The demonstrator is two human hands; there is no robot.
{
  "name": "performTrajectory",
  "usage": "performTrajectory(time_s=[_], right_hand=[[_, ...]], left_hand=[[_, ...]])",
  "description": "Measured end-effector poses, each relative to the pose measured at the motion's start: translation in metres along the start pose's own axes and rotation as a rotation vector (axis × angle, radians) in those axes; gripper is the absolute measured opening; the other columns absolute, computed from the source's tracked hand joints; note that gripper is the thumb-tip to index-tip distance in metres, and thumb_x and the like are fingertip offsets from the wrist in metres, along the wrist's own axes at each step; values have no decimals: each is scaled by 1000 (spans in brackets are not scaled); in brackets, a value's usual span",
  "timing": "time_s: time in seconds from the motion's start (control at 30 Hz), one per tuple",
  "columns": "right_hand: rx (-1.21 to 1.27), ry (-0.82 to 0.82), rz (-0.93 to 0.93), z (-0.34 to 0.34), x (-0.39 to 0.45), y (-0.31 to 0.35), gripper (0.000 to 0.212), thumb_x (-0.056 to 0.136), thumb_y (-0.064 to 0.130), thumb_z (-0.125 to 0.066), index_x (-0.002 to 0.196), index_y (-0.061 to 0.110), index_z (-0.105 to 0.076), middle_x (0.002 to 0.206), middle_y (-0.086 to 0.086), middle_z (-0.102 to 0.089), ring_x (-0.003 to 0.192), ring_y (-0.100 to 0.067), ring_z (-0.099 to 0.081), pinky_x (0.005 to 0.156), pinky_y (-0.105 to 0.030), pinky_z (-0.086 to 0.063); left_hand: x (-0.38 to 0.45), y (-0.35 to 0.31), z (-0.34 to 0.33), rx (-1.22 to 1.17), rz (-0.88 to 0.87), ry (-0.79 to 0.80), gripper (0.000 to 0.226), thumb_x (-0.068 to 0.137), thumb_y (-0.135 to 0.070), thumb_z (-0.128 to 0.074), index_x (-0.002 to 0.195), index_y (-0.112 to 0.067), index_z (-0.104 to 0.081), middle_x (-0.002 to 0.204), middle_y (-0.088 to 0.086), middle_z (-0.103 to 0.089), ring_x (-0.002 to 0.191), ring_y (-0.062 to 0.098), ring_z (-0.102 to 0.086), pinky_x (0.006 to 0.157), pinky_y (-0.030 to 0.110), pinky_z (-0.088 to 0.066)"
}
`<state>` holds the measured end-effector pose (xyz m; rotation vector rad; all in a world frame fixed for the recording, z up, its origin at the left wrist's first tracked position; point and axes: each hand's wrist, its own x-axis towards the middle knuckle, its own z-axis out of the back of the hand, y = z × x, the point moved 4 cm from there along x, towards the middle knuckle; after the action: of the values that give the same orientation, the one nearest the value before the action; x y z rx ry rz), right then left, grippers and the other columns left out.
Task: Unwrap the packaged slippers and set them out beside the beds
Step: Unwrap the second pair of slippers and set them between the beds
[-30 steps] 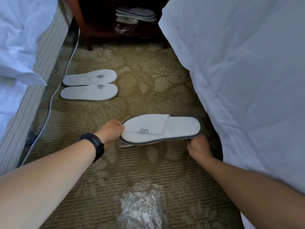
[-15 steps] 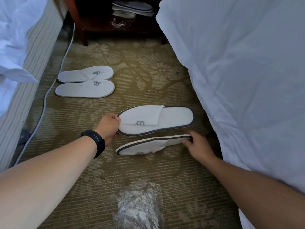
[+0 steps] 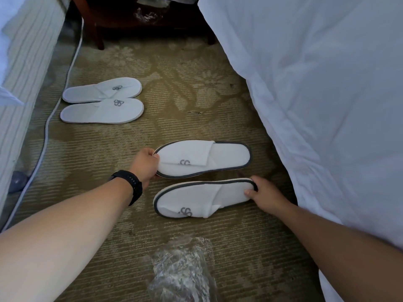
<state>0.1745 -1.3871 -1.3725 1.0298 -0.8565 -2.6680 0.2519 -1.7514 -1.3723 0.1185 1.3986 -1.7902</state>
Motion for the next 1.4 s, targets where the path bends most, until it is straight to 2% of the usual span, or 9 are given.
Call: performTrajectory(time_s=[0.23, 0.43, 0.77, 0.87, 1.0, 1.1, 1.23, 1.33, 1.4], right_hand=[[-43, 14, -45, 1, 3, -11, 30, 104, 15, -62, 131, 26, -61, 126, -1, -66, 111, -17, -62, 99, -39, -52], [-51, 14, -54, -2, 7, -14, 37, 102, 11, -60, 125, 40, -56, 125, 1, -65, 112, -17, -61, 101, -47, -55], [-63, 15, -107, -13, 15, -18, 54, 108, 12, -51, 154, 39, -44, 149, -10, -54, 120, -22, -54, 99, -36, -49], [-38, 0, -122, -15, 15, -16, 56, 109, 12, -50, 159, 37, -40, 157, -12, -49, 134, -28, -52, 110, -39, -46], [-21, -26, -140, -17, 14, -11, 56, 109, 14, -49, 161, 33, -38, 156, -11, -51, 136, -28, -52, 115, -43, -46], [-26, -77, -138, -14, 13, -8, 52, 109, 15, -51, 159, 27, -41, 149, -11, -56, 128, -28, -57, 108, -43, -51], [-162, -183, -175, -13, 10, -3, 50, 105, 28, -56, 153, 24, -41, 149, -14, -45, 114, -25, -55, 91, -38, -51], [-465, -338, 14, -19, -2, 22, 50, 101, 40, -56, 149, 28, -45, 144, -10, -43, 105, -22, -56, 78, -33, -51], [-571, -301, 310, -42, -10, 47, 50, 95, 44, -61, 144, 32, -55, 138, -5, -47, 114, -23, -54, 92, -39, -54]], left_hand=[[10, 11, -13, 42, 48, 12, 17, 111, -19, -45, 120, -12, -57, 127, 20, -65, 117, 41, -64, 97, 55, -56], [17, 19, -19, 79, 31, -2, 15, 110, -16, -45, 116, -9, -57, 121, 19, -65, 102, 33, -61, 78, 41, -51], [19, 24, -22, 70, 47, 18, 21, 110, -11, -41, 97, -21, -55, 104, 10, -65, 99, 34, -64, 90, 50, -59], [17, 25, -23, 81, 68, 53, 18, 109, -9, -44, 118, -15, -59, 119, 17, -69, 112, 39, -67, 99, 59, -59], [19, 22, -21, 328, -23, 53, 46, 106, -14, -55, 151, -7, -48, 143, 19, -61, 125, 38, -62, 106, 52, -54], [20, 19, -21, 509, -105, 61, 59, 103, -14, -60, 159, -6, -41, 159, 22, -45, 140, 40, -51, 116, 47, -45], [16, 20, -25, 637, -181, 108, 66, 102, -20, -61, 163, -25, -37, 154, 24, -40, 135, 44, -50, 114, 48, -45], [15, 20, -25, 701, -212, 117, 68, 102, -28, -63, 163, -35, -36, 149, 23, -40, 130, 44, -51, 111, 48, -47], [16, 21, -25, 720, -211, 117, 67, 101, -32, -64, 162, -38, -37, 148, 22, -39, 129, 42, -52, 110, 46, -47]])
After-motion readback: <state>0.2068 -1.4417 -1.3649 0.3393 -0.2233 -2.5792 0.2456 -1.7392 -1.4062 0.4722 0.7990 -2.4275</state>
